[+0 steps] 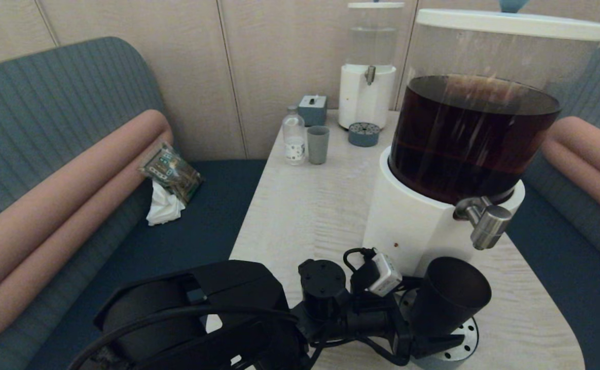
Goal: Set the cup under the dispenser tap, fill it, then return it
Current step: Place it under the water dispenser
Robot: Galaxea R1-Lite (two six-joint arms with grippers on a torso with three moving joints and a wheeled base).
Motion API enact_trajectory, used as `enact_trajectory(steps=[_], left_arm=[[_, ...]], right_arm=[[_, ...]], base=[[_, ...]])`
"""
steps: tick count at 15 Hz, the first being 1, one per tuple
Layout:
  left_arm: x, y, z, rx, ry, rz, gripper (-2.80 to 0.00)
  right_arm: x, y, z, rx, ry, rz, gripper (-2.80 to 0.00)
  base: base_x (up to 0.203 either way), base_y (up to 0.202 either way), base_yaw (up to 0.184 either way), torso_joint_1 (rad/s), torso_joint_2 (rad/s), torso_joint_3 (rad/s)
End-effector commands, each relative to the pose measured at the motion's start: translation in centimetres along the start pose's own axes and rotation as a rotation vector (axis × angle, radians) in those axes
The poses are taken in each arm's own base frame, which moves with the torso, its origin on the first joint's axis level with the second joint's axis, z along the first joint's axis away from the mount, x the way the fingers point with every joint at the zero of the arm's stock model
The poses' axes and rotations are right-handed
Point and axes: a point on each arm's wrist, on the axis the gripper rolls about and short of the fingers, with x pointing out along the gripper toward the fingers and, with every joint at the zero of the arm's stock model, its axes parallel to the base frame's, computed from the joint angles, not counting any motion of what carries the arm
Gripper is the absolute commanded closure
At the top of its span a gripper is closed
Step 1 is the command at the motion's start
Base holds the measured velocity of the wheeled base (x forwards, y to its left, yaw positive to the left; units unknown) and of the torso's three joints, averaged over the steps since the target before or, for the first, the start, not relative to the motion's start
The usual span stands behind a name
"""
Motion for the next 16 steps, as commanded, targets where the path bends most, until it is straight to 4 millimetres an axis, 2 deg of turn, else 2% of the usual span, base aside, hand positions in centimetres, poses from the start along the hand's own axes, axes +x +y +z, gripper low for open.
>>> enact_trajectory(steps=[1, 12, 16], left_arm=[[-0.2, -0.2, 0.2, 0.002, -0.001, -0.005, -2.8], [-1.5, -1.3, 1.6, 0.006, 0.013, 0.059, -2.8], [-2.9, -2.4, 2.1, -0.016, 0.047, 0.063, -2.8]], right_arm=[[0.0, 0.0, -0.1, 0.0, 0.002, 0.001, 0.0], [0.0, 0.0, -0.1, 0.0, 0.002, 0.001, 0.0], [0.0, 0.0, -0.1, 0.0, 0.002, 0.001, 0.0]], base=[[0.0, 0.0, 0.0, 0.0, 0.0, 0.0], [0.0, 0.0, 0.0, 0.0, 0.0, 0.0], [0.0, 0.0, 0.0, 0.0, 0.0, 0.0]])
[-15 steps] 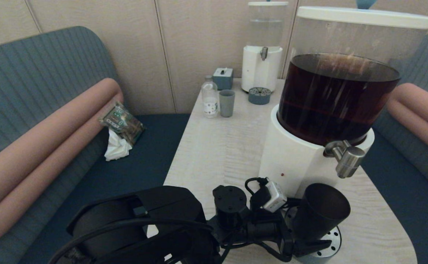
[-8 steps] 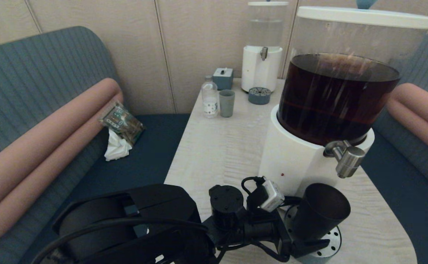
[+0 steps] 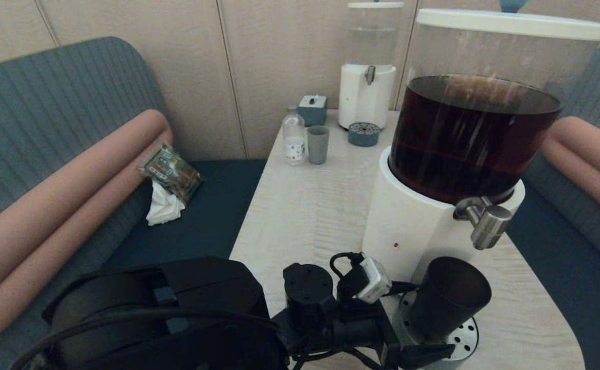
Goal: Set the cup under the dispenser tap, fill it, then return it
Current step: Place it under the water dispenser
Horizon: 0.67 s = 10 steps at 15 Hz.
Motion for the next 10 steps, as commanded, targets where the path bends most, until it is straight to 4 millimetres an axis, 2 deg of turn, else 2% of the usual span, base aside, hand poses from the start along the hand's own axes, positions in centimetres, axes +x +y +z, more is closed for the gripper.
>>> enact_trajectory(steps=[1, 10], left_arm=[[-0.9, -0.7, 1.1, 0.004, -0.006, -0.004, -2.8], [-3.4, -2.2, 2.3, -0.009, 0.028, 0.002, -2.8]], right_arm=[[0.0, 0.0, -0.1, 0.0, 0.002, 0.001, 0.0], [0.0, 0.0, -0.1, 0.0, 0.002, 0.001, 0.0]], base=[[0.0, 0.0, 0.0, 0.0, 0.0, 0.0], [0.0, 0.0, 0.0, 0.0, 0.0, 0.0]])
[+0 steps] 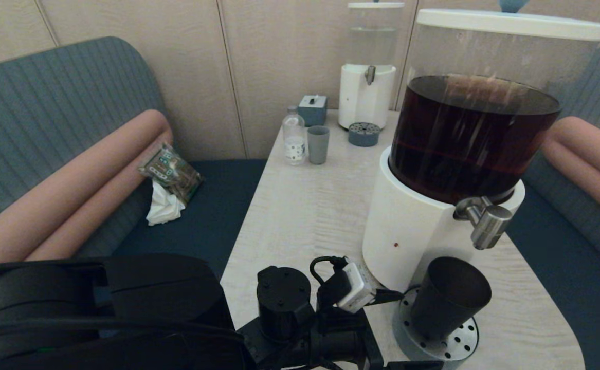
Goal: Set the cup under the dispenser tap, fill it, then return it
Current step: Place it under the water dispenser
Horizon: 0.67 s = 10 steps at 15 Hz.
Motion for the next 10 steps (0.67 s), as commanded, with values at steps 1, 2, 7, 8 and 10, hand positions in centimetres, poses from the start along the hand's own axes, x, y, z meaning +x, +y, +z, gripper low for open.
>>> enact_trajectory(steps=[1, 2, 7, 8, 10], left_arm=[[-0.43, -0.26, 0.68, 0.01, -0.014, -0.003, -2.8], [-0.51, -0.32, 0.69, 0.009, -0.012, -0.003, -2.8], [-0.71, -0.44, 0.68, 0.006, -0.008, -0.001, 0.0], [-0.73, -0.46, 0.79, 0.005, -0.01, -0.003, 0.0], [-0.79, -0.38, 0.83, 0.006, -0.011, 0.0, 0.0]], right_arm=[[0.02, 0.0, -0.08, -0.001, 0.002, 0.001, 0.0], [0.02, 0.0, -0.08, -0.001, 0.002, 0.001, 0.0], [0.02, 0.0, -0.08, -0.001, 0.002, 0.001, 0.0], [0.02, 0.0, -0.08, -0.001, 0.002, 0.001, 0.0], [0.02, 0.0, -0.08, -0.001, 0.002, 0.001, 0.0]], base=[[0.0, 0.0, 0.0, 0.0, 0.0, 0.0], [0.0, 0.0, 0.0, 0.0, 0.0, 0.0], [0.0, 0.0, 0.0, 0.0, 0.0, 0.0], [0.0, 0.0, 0.0, 0.0, 0.0, 0.0], [0.0, 0.0, 0.0, 0.0, 0.0, 0.0]])
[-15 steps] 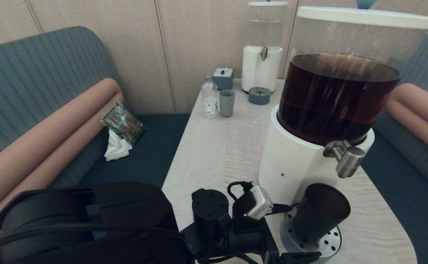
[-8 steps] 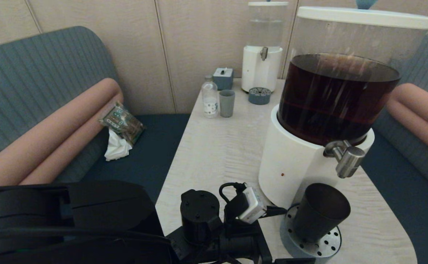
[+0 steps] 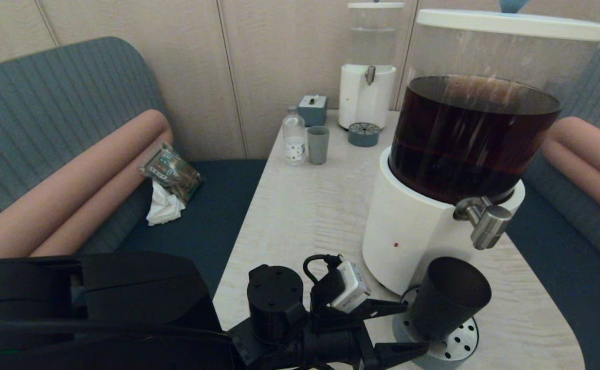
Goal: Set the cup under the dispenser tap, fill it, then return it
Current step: Place it under the water dispenser
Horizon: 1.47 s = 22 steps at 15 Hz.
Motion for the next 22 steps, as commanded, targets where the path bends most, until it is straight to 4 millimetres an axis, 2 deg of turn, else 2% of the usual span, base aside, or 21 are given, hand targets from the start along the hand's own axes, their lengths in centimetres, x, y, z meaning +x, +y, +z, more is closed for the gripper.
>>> enact_trajectory(steps=[1, 11, 22], left_arm=[[0.0, 0.0, 0.2, 0.005, -0.011, -0.004, 0.0], [1.6, 1.1, -0.9, 0.008, -0.018, 0.008, 0.0], [2.7, 1.8, -0.8, 0.018, -0.048, 0.005, 0.0]], right_arm=[[0.0, 0.0, -0.1, -0.001, 0.002, 0.001, 0.0], [0.0, 0.0, -0.1, -0.001, 0.002, 0.001, 0.0], [0.0, 0.0, -0.1, -0.001, 0.002, 0.001, 0.0]], base=[[0.0, 0.0, 0.0, 0.0, 0.0, 0.0], [0.0, 0.0, 0.0, 0.0, 0.0, 0.0], [0.0, 0.0, 0.0, 0.0, 0.0, 0.0]])
